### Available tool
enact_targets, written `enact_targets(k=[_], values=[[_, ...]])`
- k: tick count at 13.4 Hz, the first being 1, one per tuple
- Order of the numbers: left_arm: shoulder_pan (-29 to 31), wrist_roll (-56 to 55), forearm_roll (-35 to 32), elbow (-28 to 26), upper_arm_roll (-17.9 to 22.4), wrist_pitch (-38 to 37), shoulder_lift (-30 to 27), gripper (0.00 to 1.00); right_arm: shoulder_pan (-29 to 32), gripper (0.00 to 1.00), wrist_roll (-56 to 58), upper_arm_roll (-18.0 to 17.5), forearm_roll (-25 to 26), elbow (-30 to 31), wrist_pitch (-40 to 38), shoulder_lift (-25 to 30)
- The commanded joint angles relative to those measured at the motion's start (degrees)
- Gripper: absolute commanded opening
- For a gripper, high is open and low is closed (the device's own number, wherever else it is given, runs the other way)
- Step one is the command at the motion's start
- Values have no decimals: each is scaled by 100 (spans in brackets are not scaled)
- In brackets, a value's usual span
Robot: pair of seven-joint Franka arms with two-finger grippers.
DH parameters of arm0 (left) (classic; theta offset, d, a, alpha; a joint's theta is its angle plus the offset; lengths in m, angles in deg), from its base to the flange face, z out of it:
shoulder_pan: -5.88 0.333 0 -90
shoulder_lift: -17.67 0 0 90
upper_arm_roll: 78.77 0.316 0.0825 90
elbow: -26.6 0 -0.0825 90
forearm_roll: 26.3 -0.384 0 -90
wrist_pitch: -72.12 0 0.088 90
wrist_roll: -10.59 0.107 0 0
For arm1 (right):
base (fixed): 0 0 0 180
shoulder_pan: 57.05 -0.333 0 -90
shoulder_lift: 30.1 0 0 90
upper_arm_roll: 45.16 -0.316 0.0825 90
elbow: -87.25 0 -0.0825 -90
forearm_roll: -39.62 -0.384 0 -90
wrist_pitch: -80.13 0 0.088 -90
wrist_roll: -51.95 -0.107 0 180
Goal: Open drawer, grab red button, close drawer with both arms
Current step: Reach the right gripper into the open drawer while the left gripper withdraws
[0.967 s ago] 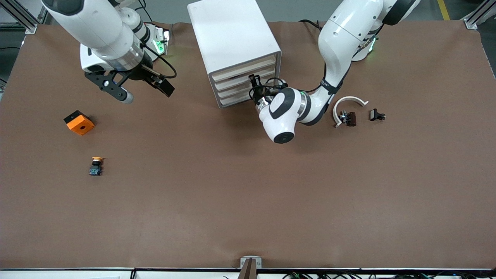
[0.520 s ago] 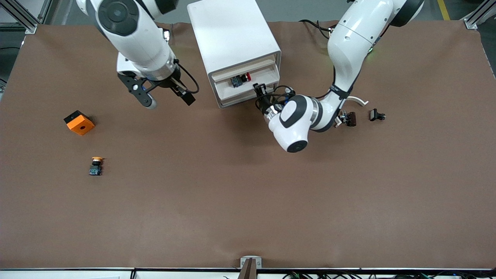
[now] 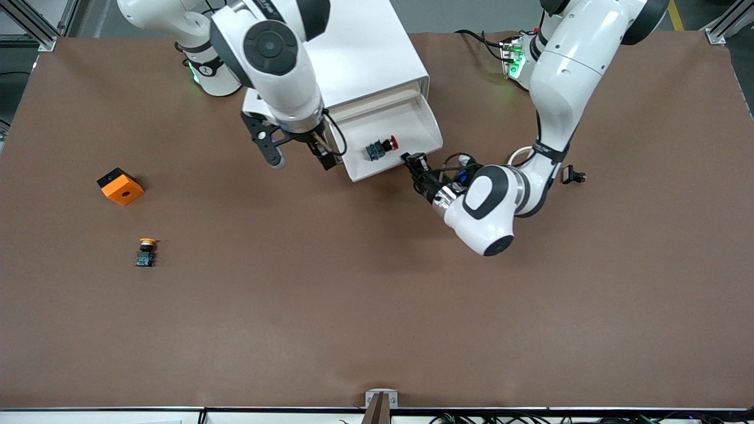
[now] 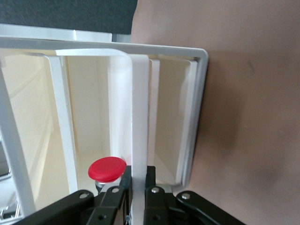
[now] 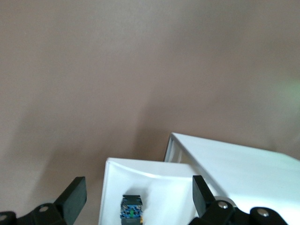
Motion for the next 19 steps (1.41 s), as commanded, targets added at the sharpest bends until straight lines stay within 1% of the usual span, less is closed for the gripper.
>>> enact_targets(k=[1, 3, 4, 5, 6, 7, 8, 10, 12, 13, 14, 16, 18, 19], values=[[374, -234, 124, 296, -48, -290, -36, 6, -279, 100, -386, 71, -51, -183, 80, -322], [480, -217, 116, 304, -48, -281, -19, 10, -481, 100, -395, 71, -51, -253, 299, -489], [489, -208, 116, 296, -48, -290, -10, 31, -534, 100, -395, 71, -59, -262, 361, -568], [524, -199, 116, 304, -48, -290, -10, 47, -570, 100, -395, 71, -68, -271, 440, -630], [533, -199, 107, 305, -48, -290, -19, 71, -613, 100, -387, 71, -94, -297, 588, -700], [551, -199, 98, 305, -48, -290, -19, 98, -657, 100, -421, 63, -121, -297, 746, -753], [568, -199, 72, 313, -39, -333, -36, 100, -701, 100, -483, 63, -173, -297, 939, -814], [577, -199, 37, 462, -30, -474, -36, 100, -754, 100, -483, 63, -209, -297, 1152, -946], [630, -164, -252, 751, 13, -571, -36, 100, -807, 100, -492, 63, -261, -306, 1170, -1130], [665, -155, -454, 918, 14, -571, -45, 100, -807, 100, -483, 63, -383, -350, 1179, -1218], [674, -120, -778, 1155, 14, -571, -54, 100, -807, 100, -483, 63, -454, -454, 1170, -1341], [691, 90, -1629, 1446, 5, -571, -159, 100, -807, 100, -483, 63, -455, -569, 1170, -1526], [674, 686, -2552, 1535, 5, -571, -351, 100, -790, 100, -466, 71, -446, -614, 1179, -1650], [683, 976, -2870, 1535, -4, -571, -596, 100, -772, 100, -431, 71, -446, -614, 1179, -1667]])
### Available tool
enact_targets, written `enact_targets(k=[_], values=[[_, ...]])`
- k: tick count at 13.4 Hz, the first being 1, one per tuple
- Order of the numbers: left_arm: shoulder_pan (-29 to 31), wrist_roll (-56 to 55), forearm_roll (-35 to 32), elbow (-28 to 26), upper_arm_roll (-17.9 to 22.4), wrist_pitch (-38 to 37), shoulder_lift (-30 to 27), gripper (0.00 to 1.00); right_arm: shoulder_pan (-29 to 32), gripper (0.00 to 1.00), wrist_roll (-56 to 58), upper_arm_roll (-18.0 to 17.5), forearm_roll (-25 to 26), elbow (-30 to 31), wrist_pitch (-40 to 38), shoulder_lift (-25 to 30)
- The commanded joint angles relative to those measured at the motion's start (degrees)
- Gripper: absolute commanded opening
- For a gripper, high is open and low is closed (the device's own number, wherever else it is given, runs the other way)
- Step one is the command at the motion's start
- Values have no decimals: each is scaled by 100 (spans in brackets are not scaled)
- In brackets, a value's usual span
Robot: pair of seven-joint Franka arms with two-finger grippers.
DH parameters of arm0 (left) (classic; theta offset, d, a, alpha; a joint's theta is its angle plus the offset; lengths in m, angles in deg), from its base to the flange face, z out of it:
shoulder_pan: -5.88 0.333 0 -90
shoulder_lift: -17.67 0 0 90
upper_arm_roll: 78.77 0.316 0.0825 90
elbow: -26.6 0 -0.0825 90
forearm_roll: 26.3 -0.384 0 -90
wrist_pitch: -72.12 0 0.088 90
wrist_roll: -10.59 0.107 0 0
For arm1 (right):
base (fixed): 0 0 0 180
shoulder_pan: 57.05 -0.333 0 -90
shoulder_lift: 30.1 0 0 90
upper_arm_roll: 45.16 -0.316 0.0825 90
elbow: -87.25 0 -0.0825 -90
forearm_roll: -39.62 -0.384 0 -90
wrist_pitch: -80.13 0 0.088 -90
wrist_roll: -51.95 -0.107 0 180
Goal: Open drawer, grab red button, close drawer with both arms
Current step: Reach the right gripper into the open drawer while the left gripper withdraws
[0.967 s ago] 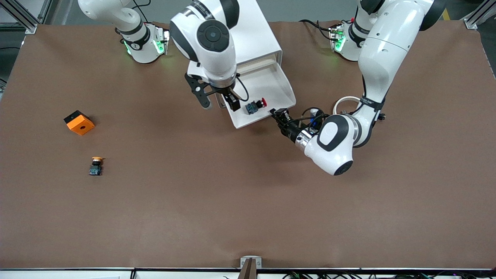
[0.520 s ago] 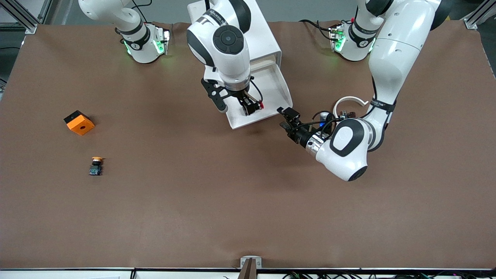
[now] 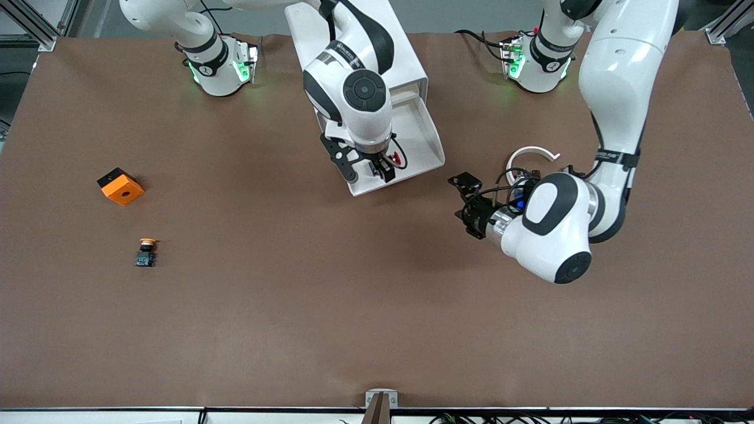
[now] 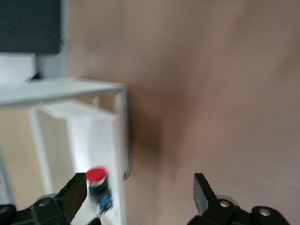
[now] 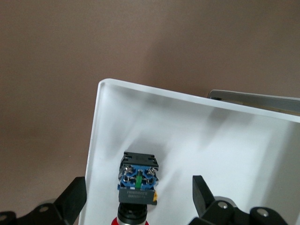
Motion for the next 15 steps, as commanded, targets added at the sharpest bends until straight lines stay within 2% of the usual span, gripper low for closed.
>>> enact_targets(k=[1, 4, 8, 11, 13, 14, 15], values=[[19, 729, -715, 17, 5, -88, -514, 100, -11, 100, -9, 57, -91, -214, -54, -171], [36, 2414, -1523, 9, -3, -403, -1146, 100, -29, 100, 17, 57, -82, -214, -54, -215], [405, 4648, -1736, -166, -4, -413, -1727, 100, -64, 100, 0, 57, -117, -214, 306, -329], [406, 5694, -2315, -693, -47, -404, -2209, 100, -64, 98, 8, 57, -108, -214, 315, -391], [519, 6503, -2334, -1044, -47, -352, -2535, 100, -64, 98, 26, 57, -108, -214, 306, -382], [616, 6898, -2334, -1255, -56, -282, -2719, 100, -64, 94, 26, 57, -108, -214, 306, -391], [686, 7303, -2334, -1501, -48, -168, -2930, 100, -64, 85, 17, 57, -108, -214, 306, -382]])
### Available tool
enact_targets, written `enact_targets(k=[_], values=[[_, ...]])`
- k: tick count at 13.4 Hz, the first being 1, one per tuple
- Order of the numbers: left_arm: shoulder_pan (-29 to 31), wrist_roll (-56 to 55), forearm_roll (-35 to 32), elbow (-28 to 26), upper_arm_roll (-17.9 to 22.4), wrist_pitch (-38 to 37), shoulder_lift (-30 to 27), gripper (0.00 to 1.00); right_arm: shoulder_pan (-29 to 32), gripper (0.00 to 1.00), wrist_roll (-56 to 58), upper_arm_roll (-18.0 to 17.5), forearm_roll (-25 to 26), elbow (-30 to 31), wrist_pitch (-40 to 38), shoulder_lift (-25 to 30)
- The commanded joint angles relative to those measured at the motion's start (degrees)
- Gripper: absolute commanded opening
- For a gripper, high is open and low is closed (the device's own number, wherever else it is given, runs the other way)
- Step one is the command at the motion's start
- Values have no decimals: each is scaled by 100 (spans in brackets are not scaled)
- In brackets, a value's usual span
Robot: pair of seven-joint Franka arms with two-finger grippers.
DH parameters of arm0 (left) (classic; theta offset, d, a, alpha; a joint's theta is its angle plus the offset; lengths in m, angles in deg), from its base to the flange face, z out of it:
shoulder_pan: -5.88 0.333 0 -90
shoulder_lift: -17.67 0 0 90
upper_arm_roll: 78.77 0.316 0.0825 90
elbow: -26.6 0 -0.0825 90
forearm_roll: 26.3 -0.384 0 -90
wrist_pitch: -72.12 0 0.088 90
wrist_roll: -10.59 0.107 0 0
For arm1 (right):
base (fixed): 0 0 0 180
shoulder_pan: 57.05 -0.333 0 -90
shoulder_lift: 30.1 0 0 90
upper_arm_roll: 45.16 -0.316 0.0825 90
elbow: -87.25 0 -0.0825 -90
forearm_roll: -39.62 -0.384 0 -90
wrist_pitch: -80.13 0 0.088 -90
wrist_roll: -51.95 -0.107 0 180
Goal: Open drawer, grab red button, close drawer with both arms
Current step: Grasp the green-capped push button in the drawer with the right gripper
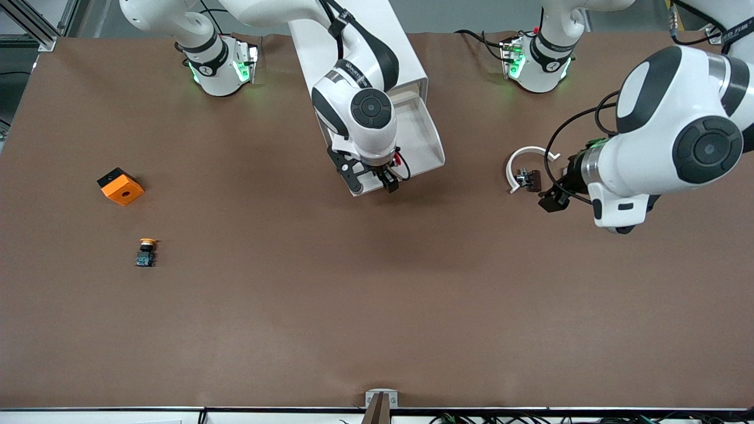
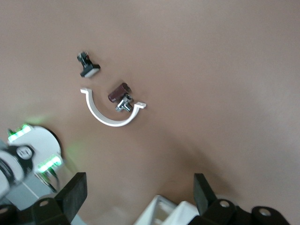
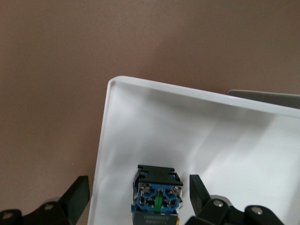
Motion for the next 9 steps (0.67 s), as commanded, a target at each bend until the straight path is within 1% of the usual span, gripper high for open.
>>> enact_targets(k=[1, 2, 3, 6, 9], values=[[221, 1055, -98, -987, -43, 381, -804, 100, -47, 73, 13, 47, -93, -155, -47, -62], [300, 1337, -98, -1277, -43, 556, -1015, 100, -47, 62, 4, 38, -102, -155, -47, -62], [361, 1557, -107, -1584, -43, 784, -1226, 100, -47, 56, 13, 38, -102, -155, -56, -62], [406, 2103, -107, -2341, -43, 1347, -1701, 100, -47, 56, -5, 38, -93, -164, -65, -53], [353, 2113, -107, -2623, -61, 1647, -1703, 100, -73, 56, -5, 38, -93, -172, -74, -44]])
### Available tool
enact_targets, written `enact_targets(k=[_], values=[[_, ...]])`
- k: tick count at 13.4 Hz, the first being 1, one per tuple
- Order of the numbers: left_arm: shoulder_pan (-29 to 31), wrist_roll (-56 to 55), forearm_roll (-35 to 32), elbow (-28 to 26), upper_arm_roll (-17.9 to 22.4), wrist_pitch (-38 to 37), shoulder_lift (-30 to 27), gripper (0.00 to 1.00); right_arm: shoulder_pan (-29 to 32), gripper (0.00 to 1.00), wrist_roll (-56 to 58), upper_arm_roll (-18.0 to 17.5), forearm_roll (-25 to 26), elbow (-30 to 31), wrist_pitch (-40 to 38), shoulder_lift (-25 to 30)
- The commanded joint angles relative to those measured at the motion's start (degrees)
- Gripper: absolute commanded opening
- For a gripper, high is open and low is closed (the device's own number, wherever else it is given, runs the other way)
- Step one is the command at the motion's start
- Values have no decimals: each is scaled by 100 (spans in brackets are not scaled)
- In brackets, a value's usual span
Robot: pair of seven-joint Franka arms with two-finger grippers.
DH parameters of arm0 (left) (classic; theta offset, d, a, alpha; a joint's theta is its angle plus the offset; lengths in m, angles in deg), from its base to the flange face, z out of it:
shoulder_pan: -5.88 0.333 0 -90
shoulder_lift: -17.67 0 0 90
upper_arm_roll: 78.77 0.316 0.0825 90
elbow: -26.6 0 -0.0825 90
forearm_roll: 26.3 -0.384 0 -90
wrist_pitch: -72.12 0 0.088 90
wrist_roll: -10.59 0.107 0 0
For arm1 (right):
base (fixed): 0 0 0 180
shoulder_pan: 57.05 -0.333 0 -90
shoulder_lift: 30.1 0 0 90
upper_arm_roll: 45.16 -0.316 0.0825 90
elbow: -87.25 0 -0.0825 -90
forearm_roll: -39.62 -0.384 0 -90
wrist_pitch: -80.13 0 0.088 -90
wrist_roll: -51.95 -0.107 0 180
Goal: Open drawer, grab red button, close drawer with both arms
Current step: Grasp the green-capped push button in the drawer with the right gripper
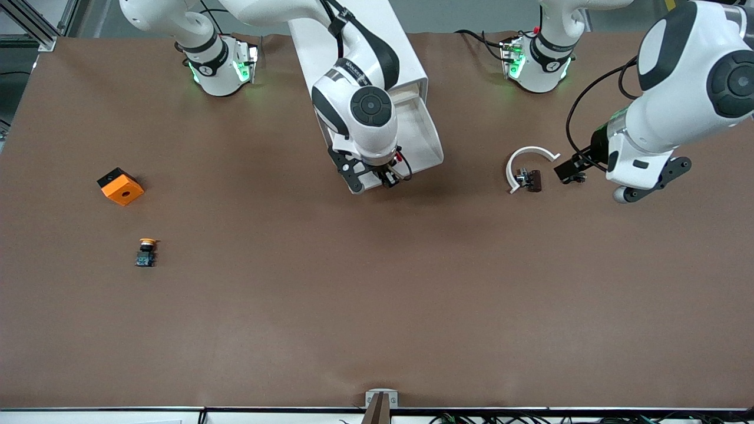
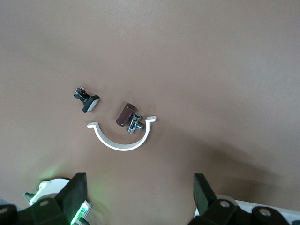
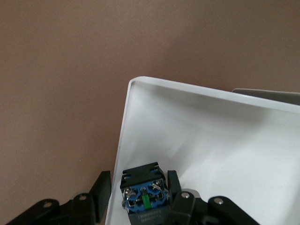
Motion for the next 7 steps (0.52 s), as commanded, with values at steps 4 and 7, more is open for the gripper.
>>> enact_targets(k=[4, 7], values=[[-18, 104, -100, -461, -149, 437, -73, 100, -204, 63, 22, 33, -84, -98, -104, -43], [-27, 104, -100, -461, -184, 533, -20, 100, -214, 64, 39, 33, -84, -98, -104, -25]])
